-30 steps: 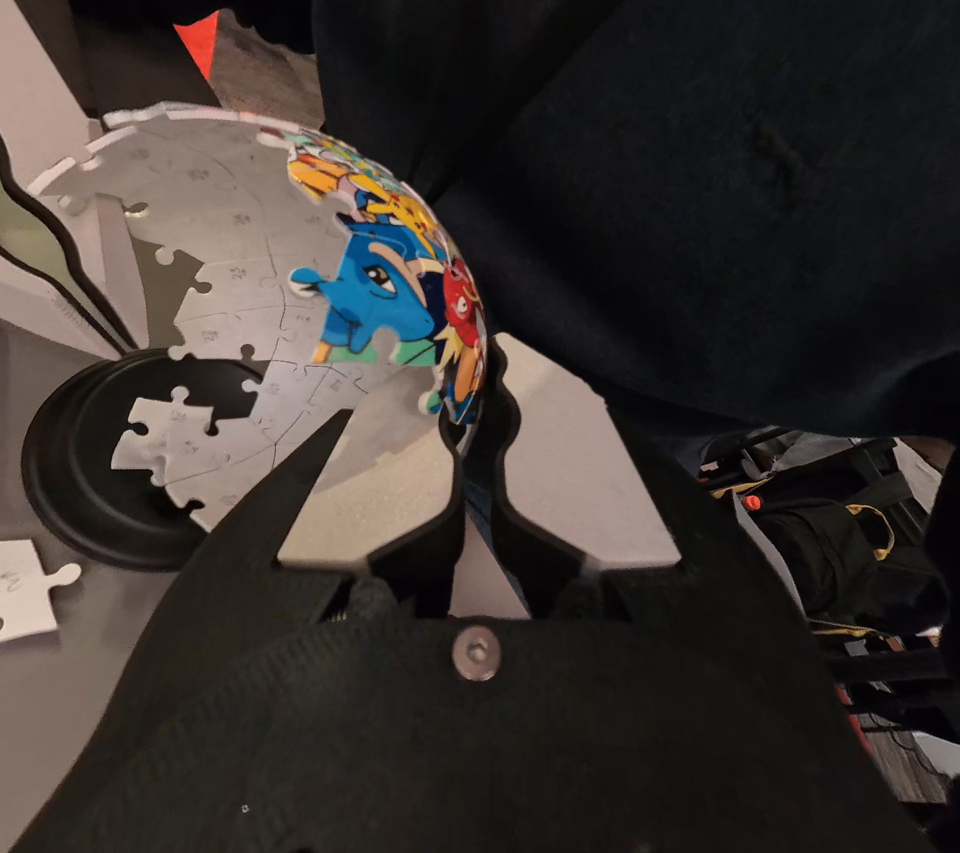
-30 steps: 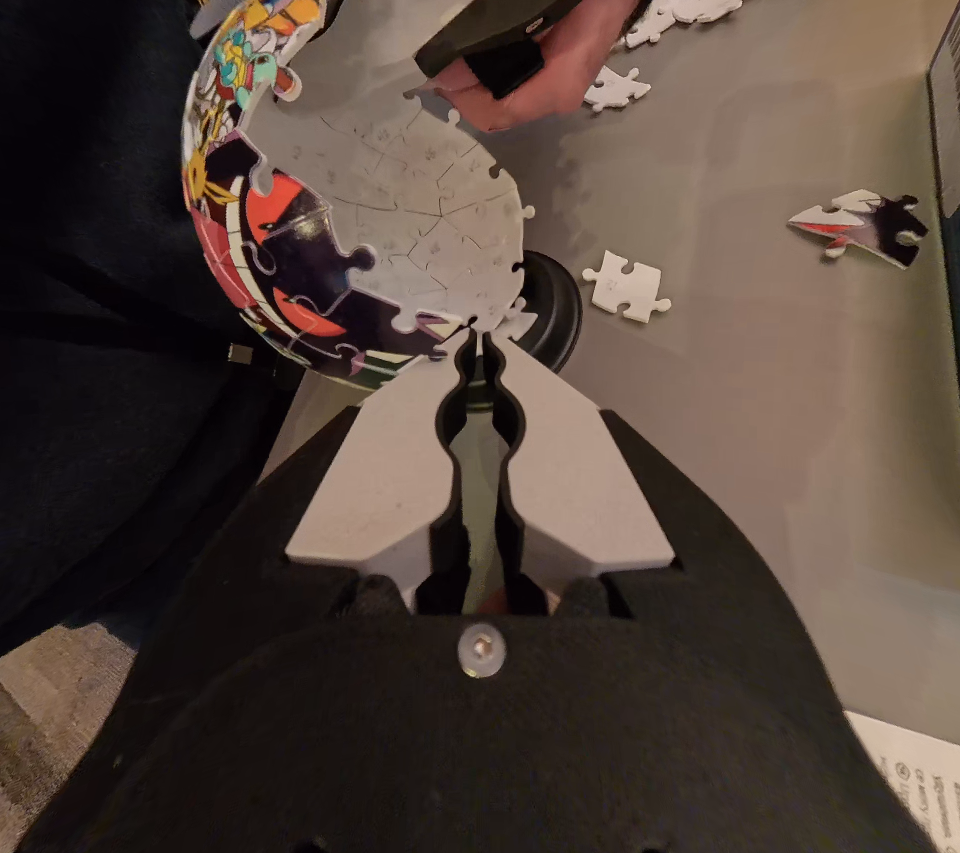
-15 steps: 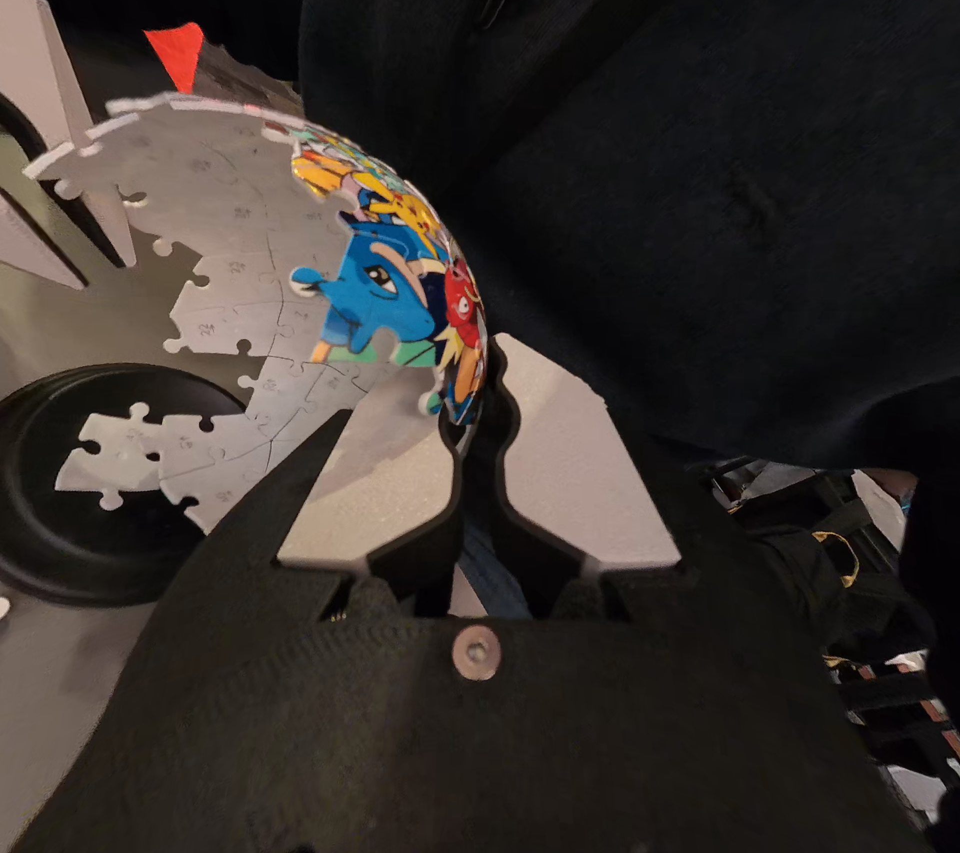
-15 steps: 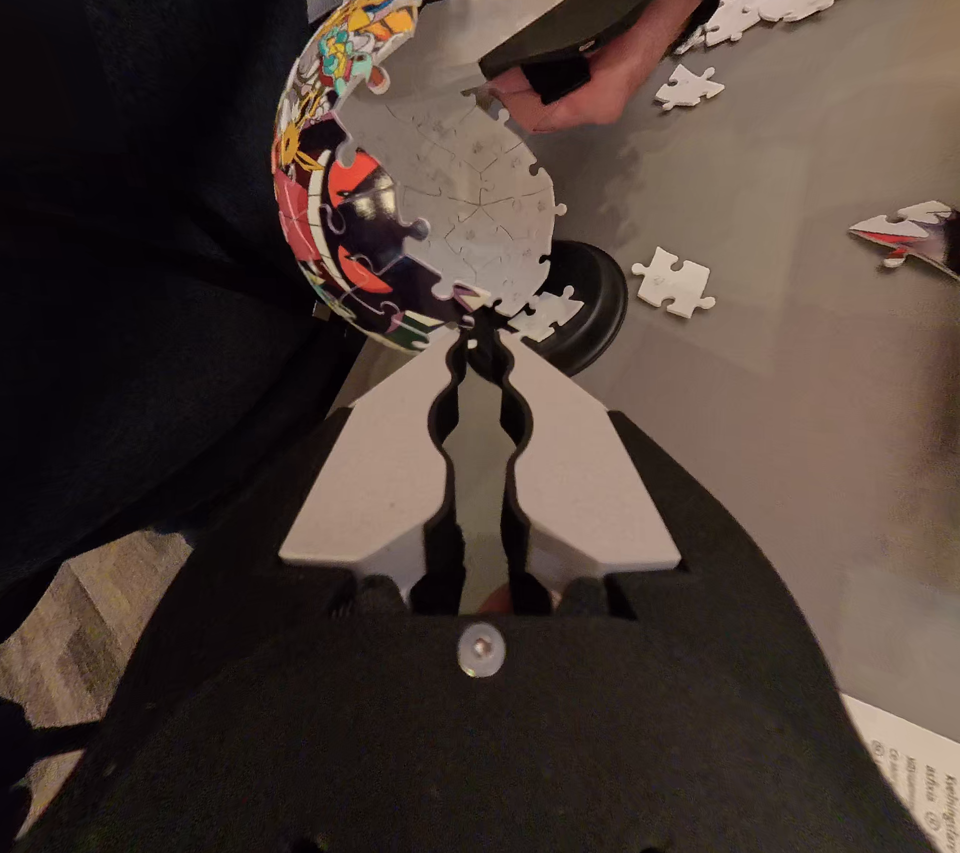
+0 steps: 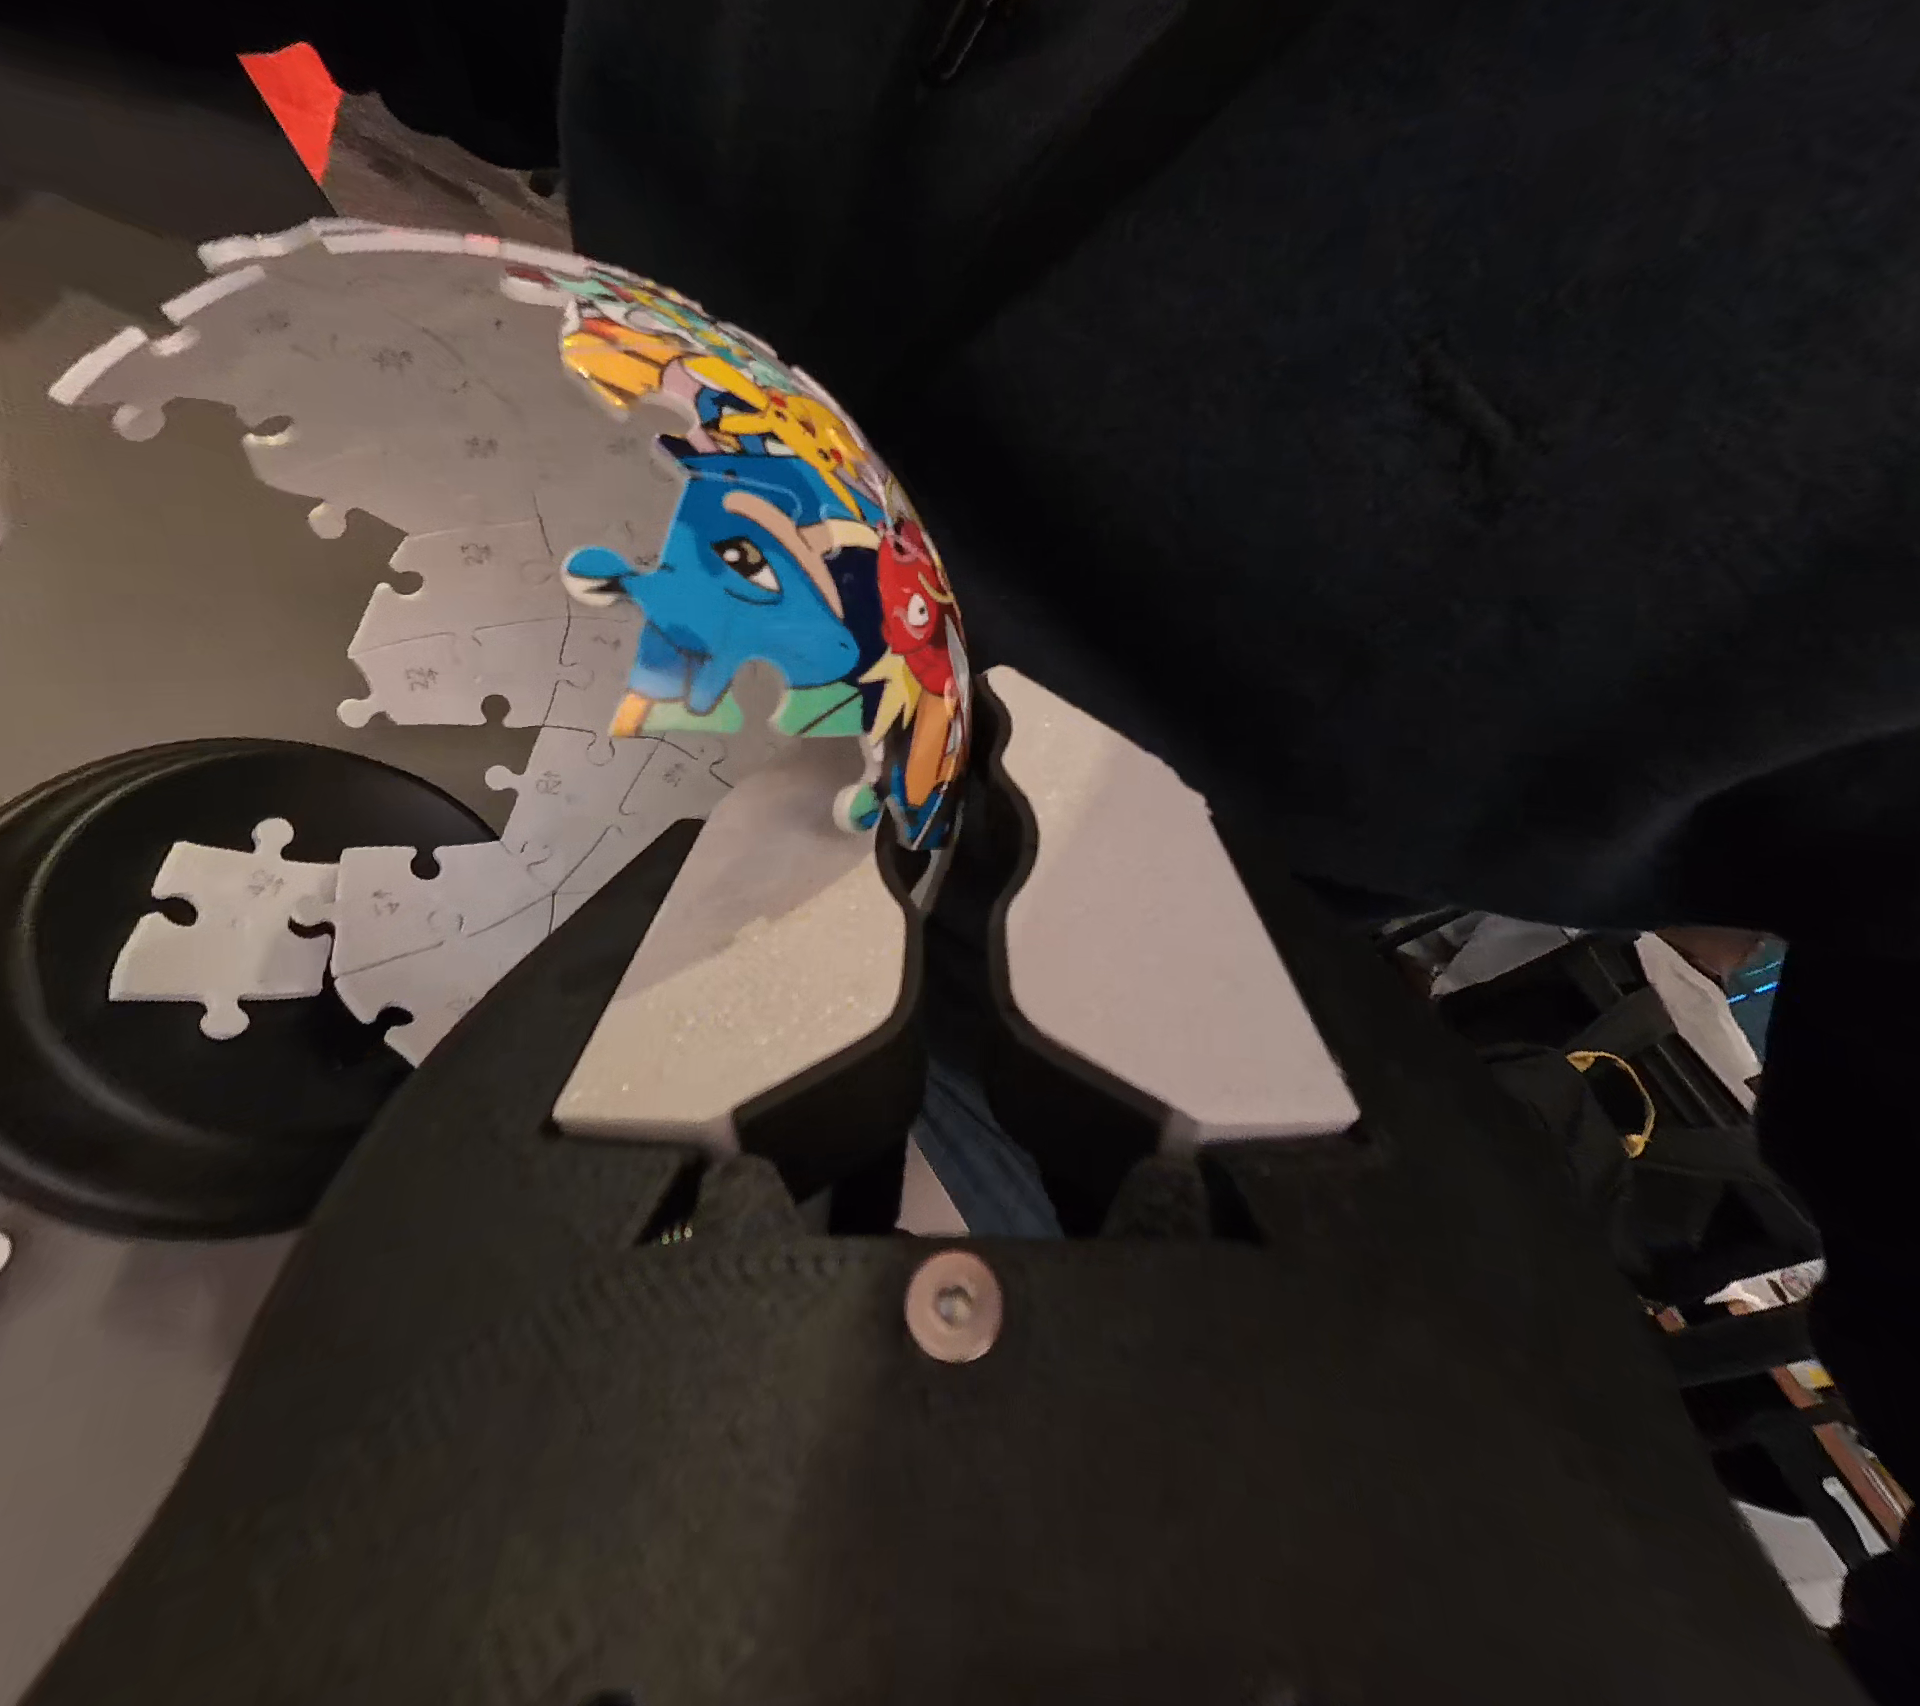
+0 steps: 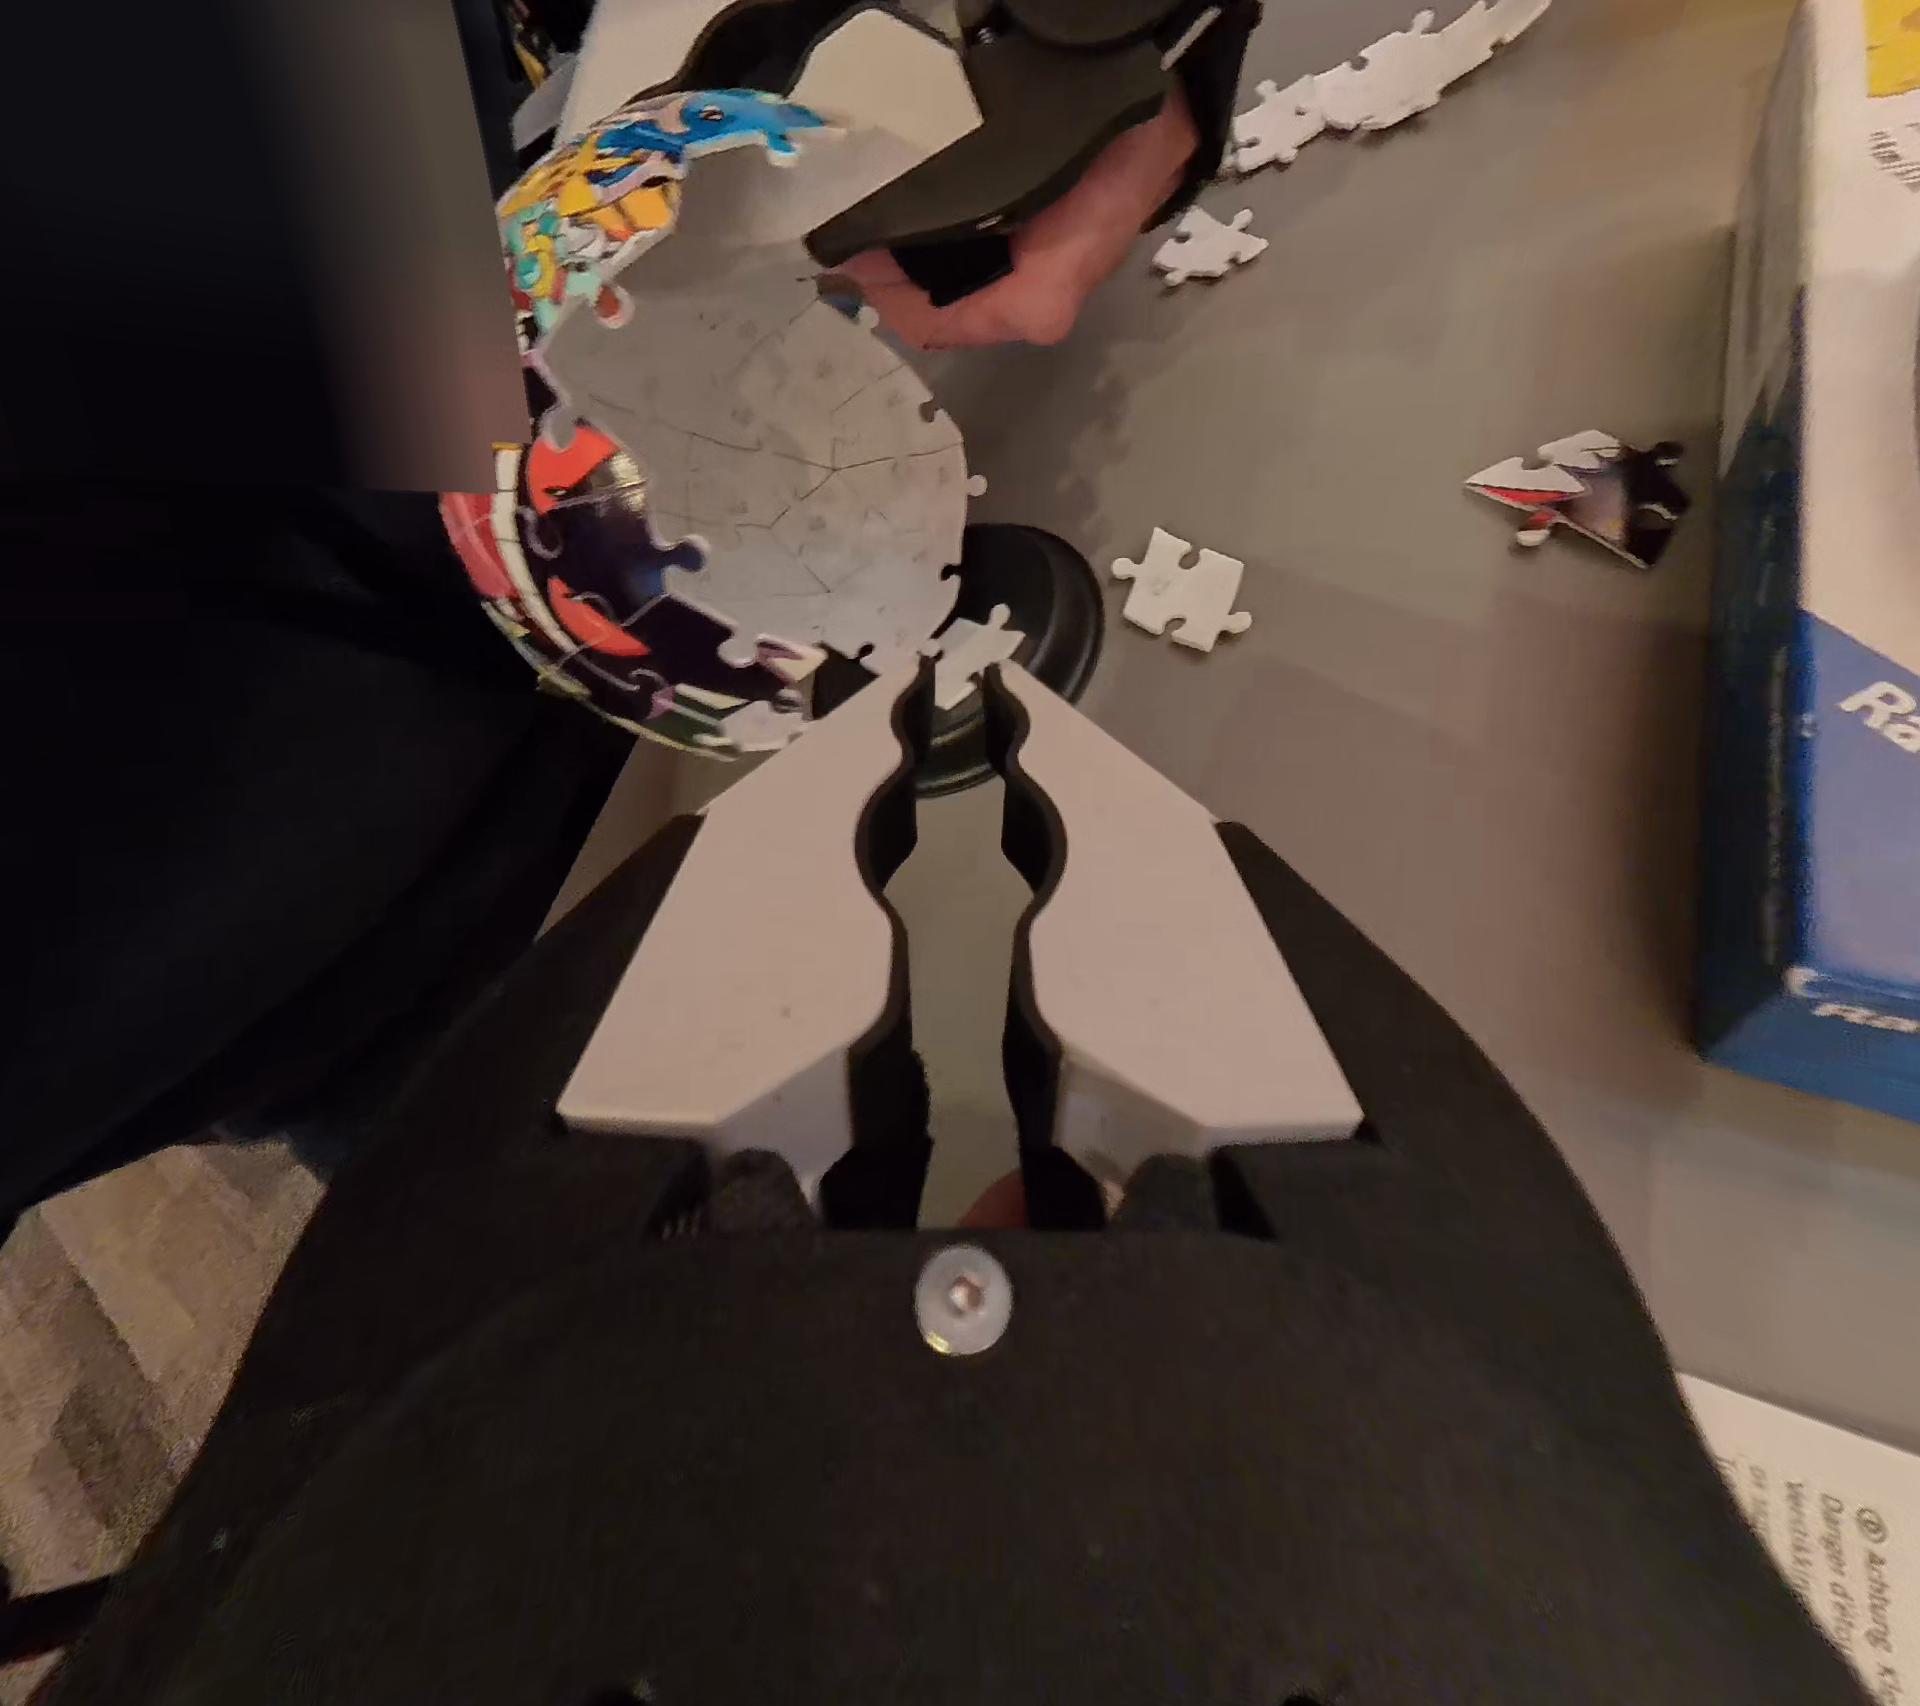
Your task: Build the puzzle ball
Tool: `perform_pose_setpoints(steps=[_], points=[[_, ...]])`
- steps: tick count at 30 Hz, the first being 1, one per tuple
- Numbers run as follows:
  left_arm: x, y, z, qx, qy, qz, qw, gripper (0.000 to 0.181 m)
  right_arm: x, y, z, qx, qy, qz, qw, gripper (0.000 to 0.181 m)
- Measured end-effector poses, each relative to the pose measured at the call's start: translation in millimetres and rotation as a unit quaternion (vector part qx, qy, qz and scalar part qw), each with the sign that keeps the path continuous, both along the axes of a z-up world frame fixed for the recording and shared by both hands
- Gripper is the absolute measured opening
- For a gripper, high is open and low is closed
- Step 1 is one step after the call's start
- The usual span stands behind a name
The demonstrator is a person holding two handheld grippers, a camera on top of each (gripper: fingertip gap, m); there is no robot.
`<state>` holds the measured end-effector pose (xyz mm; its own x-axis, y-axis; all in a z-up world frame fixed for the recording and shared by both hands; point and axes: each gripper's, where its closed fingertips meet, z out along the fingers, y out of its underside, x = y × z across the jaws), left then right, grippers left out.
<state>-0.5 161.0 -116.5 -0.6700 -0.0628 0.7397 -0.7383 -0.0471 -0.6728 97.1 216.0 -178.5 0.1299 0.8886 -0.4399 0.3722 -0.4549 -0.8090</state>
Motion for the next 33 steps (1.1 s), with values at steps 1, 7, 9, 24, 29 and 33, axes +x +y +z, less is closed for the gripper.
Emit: perform_pose_setpoints(steps=[1, 7, 9, 24, 29, 33], points=[[0, 0, 0, -0.003, 0.001, -0.001, 1.000, 0.005, -1, 3, -3, 0.000, -0.006, -0.007, 1.000, 0.007], [1, 0, 0, -0.006, 0.012, -0.002, 1.000, 0.005, -21, 9, -22, 0.051, -0.069, -0.006, 0.996, 0.007], [1, 1, 1, -0.009, 0.016, -0.001, 1.000, 0.005, -29, 9, -24, 0.061, -0.073, 0.003, 0.995, 0.004], [1, 2, 3, -0.012, 0.035, -0.030, 0.999, 0.005, -52, -12, -23, 0.059, -0.060, 0.158, 0.984, 0.000], [2, 4, 2, -0.016, 0.041, -0.039, 0.998, 0.005, -55, -23, -42, 0.071, -0.102, 0.226, 0.966, 0.000], [1, 2, 3, -0.025, 0.048, -0.043, 0.998, 0.005, -58, -25, -50, 0.080, -0.121, 0.244, 0.959, 0.000]])
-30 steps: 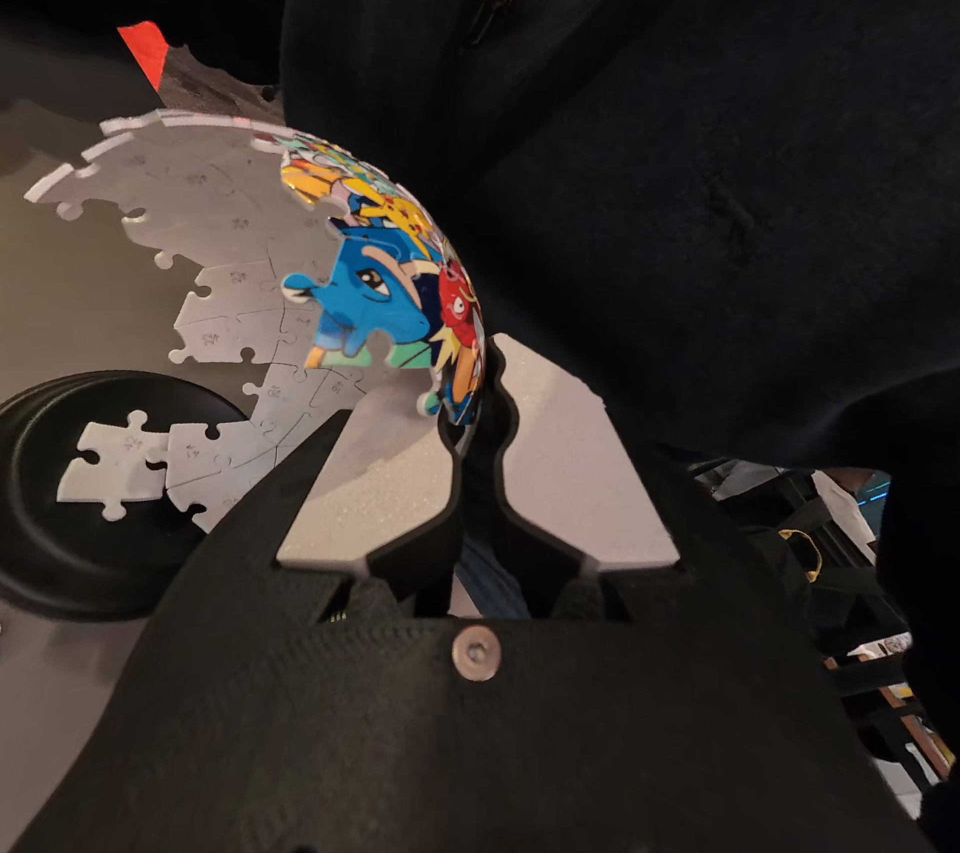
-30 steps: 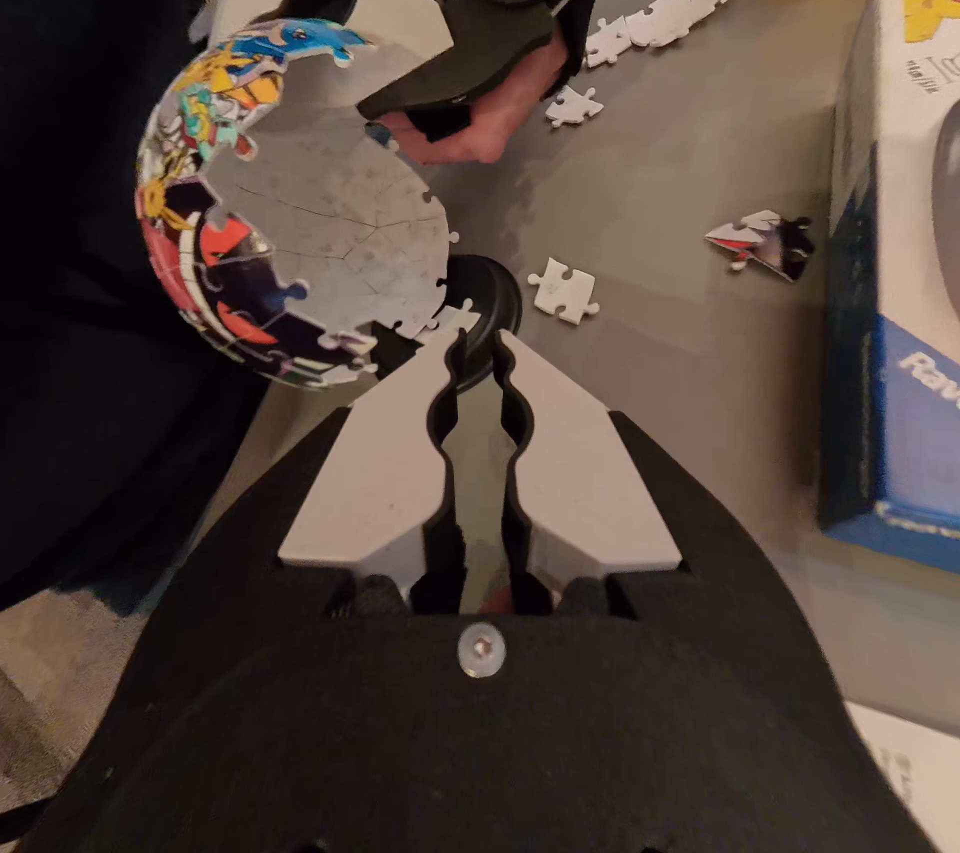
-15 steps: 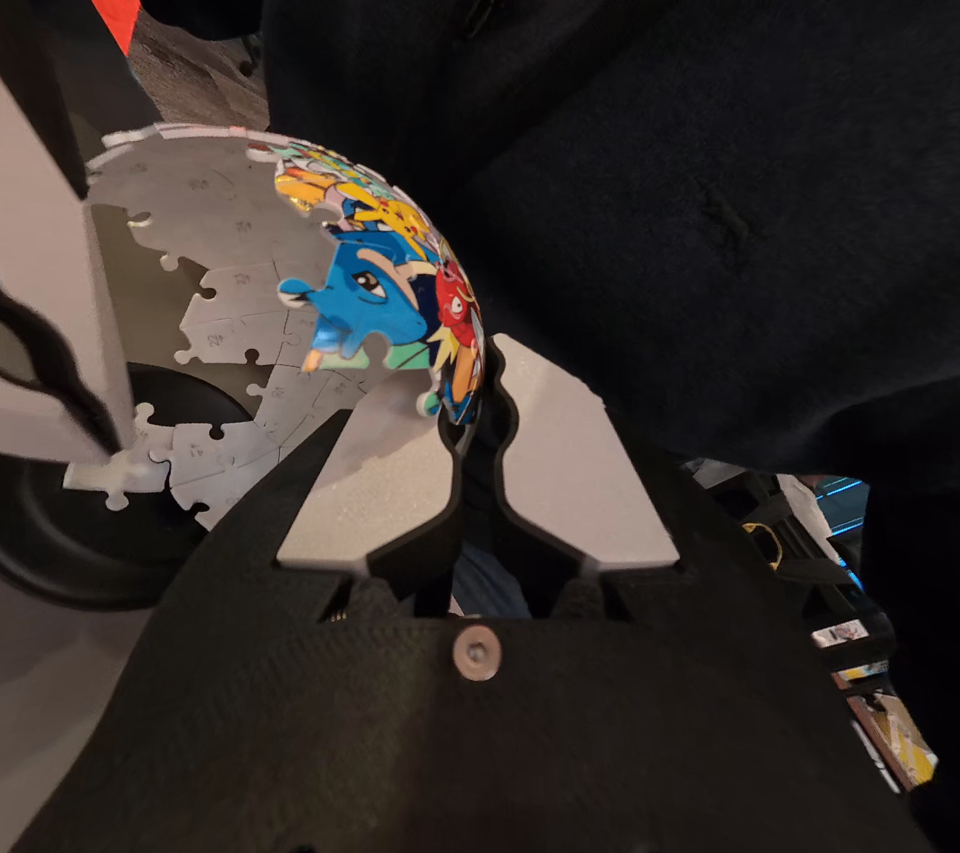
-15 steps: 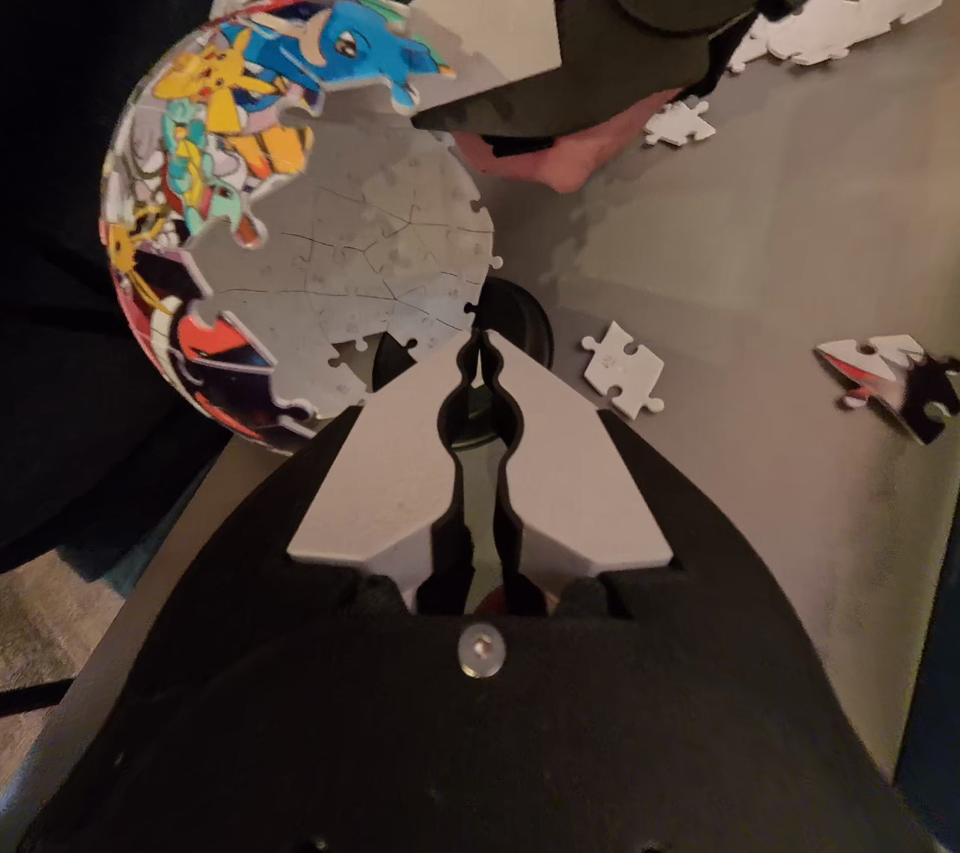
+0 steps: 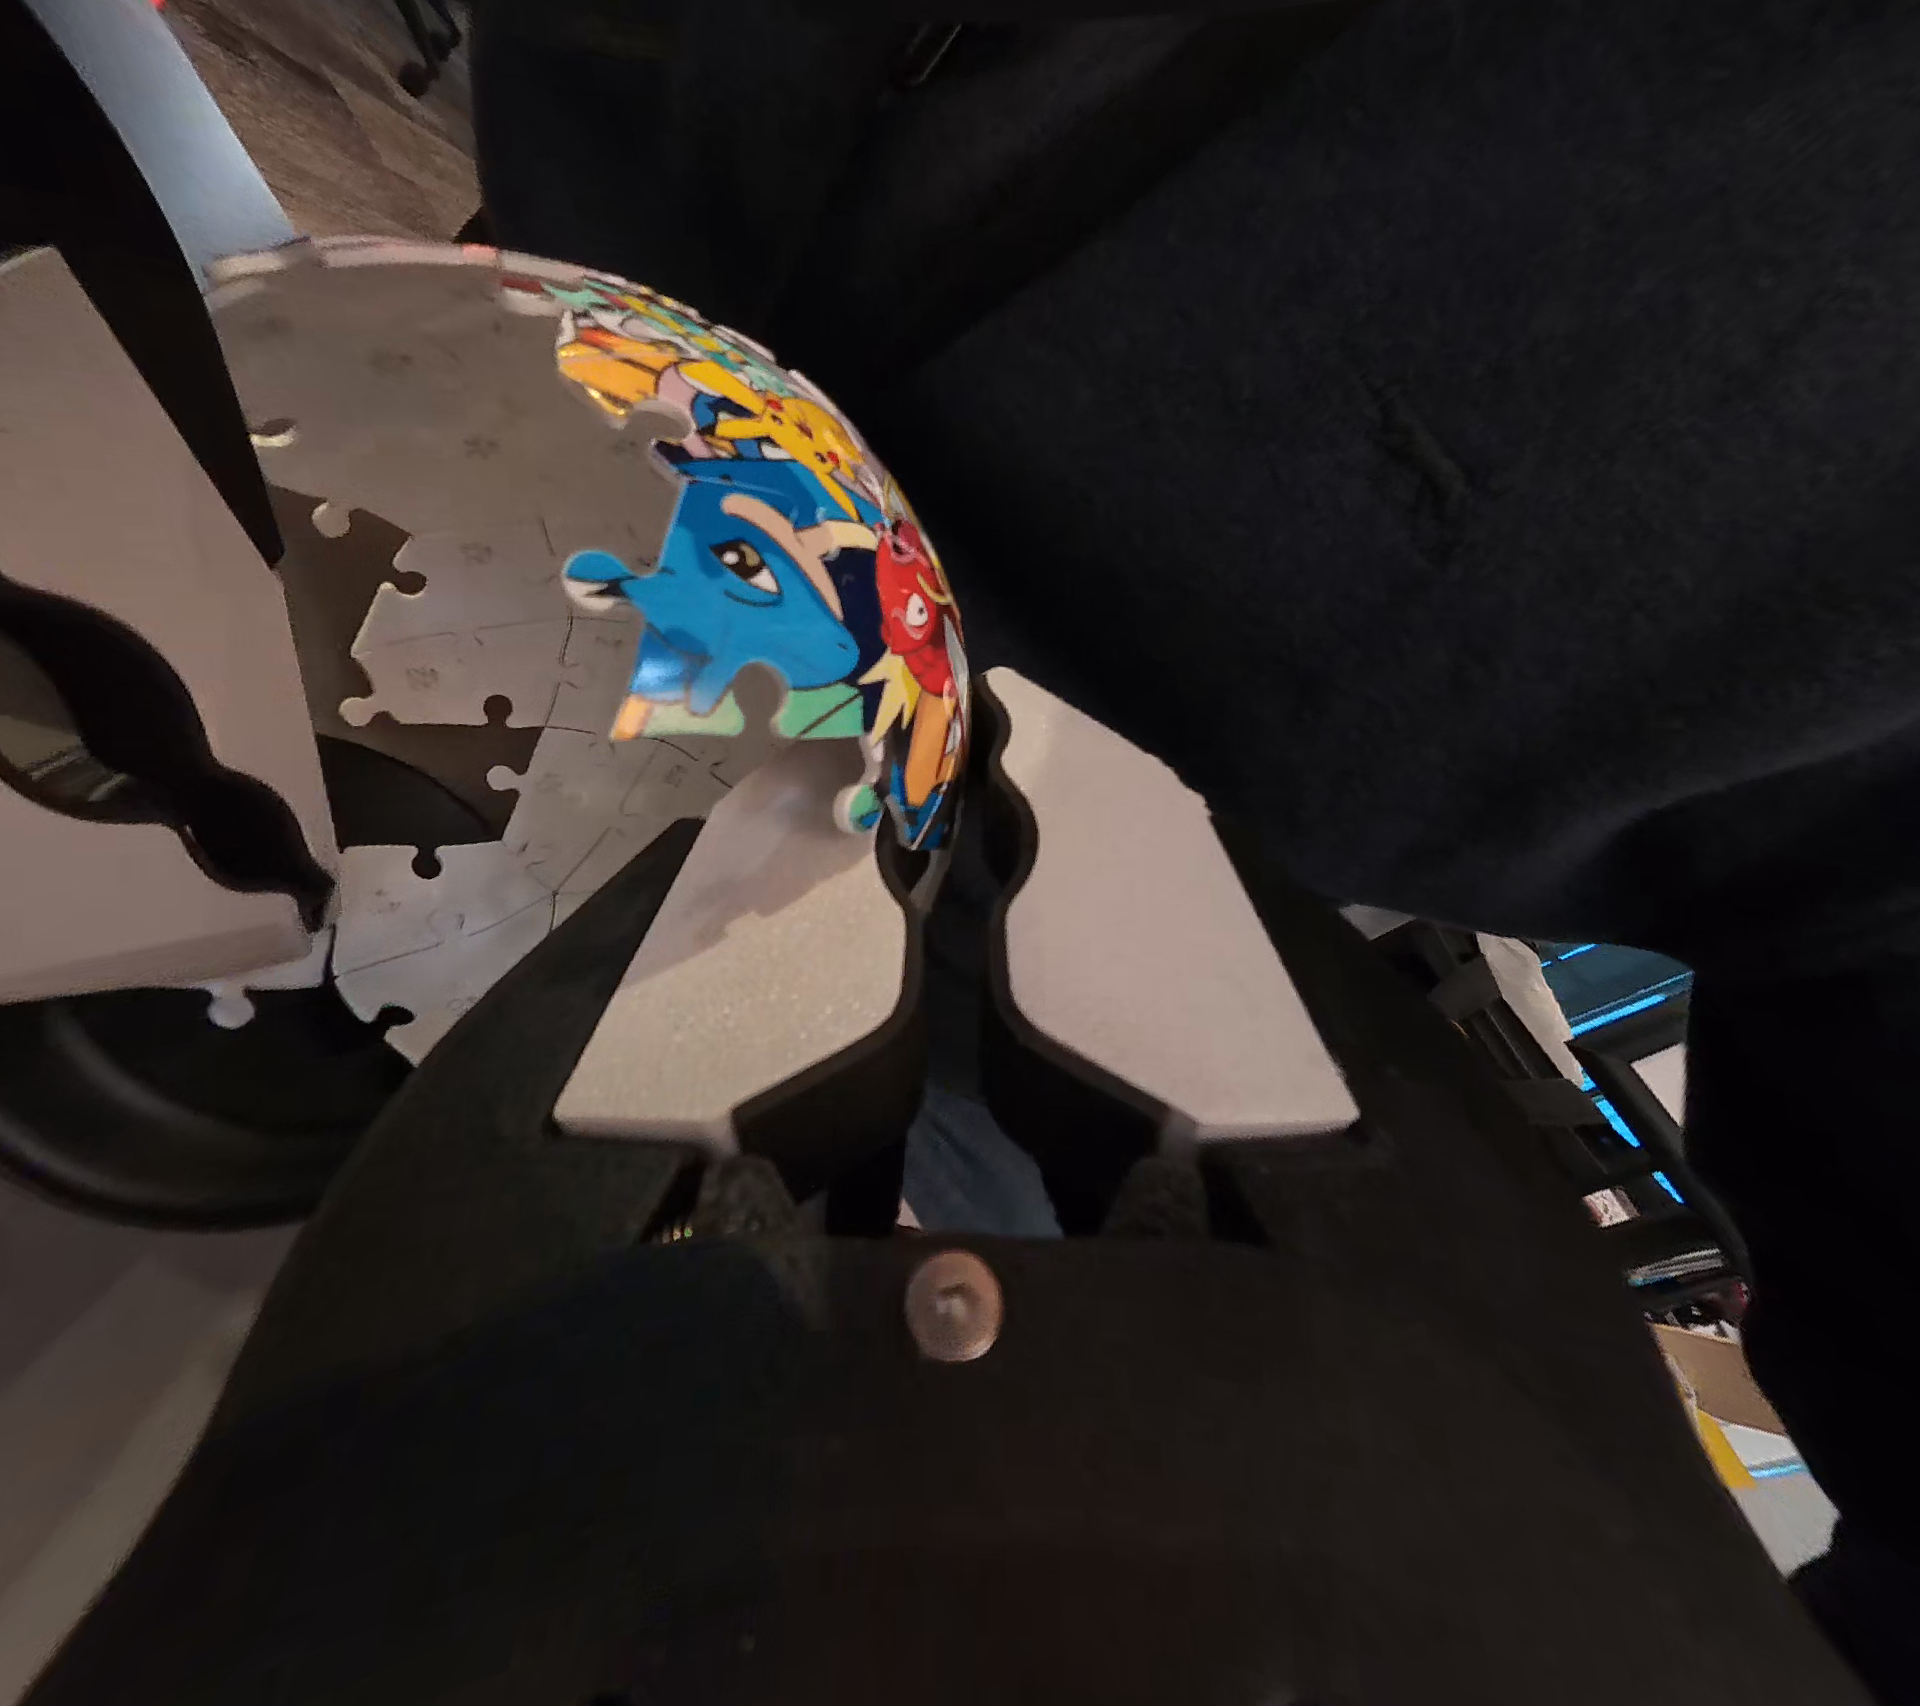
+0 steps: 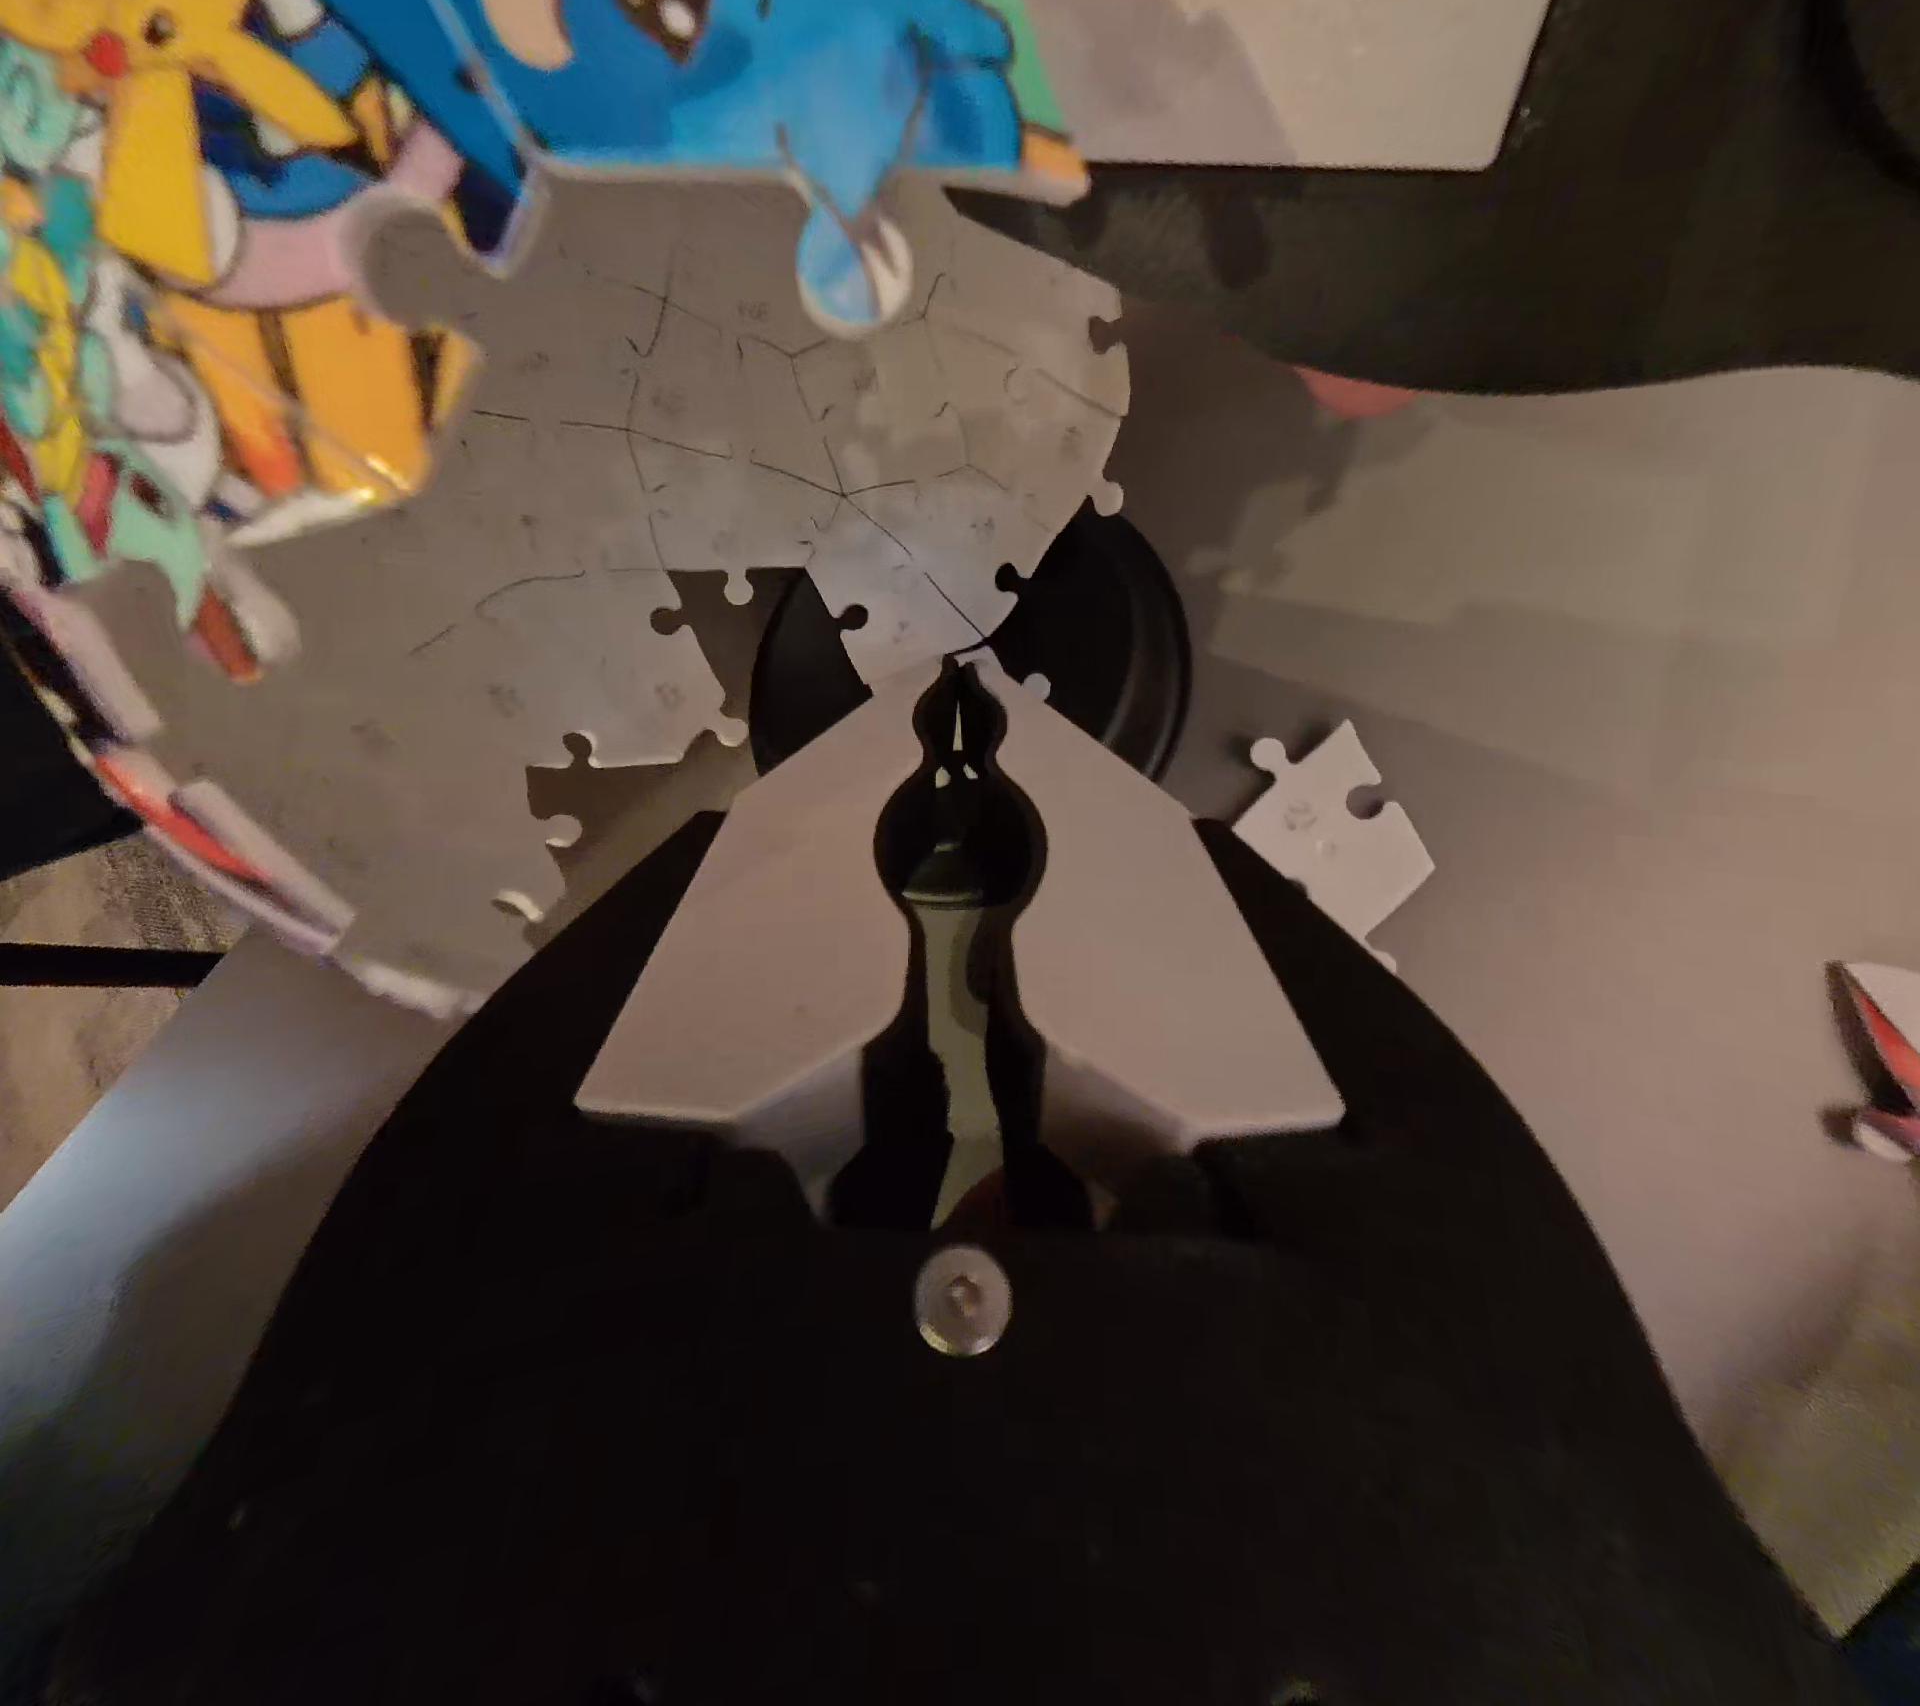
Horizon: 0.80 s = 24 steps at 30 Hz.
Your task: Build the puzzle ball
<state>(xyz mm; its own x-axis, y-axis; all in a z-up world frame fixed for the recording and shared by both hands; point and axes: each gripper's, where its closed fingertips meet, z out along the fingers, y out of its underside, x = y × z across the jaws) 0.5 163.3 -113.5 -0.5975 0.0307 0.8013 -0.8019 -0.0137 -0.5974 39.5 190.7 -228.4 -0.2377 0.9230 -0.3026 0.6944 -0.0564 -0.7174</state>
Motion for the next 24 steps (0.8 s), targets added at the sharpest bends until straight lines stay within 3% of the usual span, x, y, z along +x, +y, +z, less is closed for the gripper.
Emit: perform_pose_setpoints(steps=[24], points=[[-2.7, -1.9, -1.1, -0.012, 0.005, -0.007, 1.000, 0.005, -1.9, -9.5, -3.7, 0.008, -0.010, 0.041, 0.999, 0.000]])
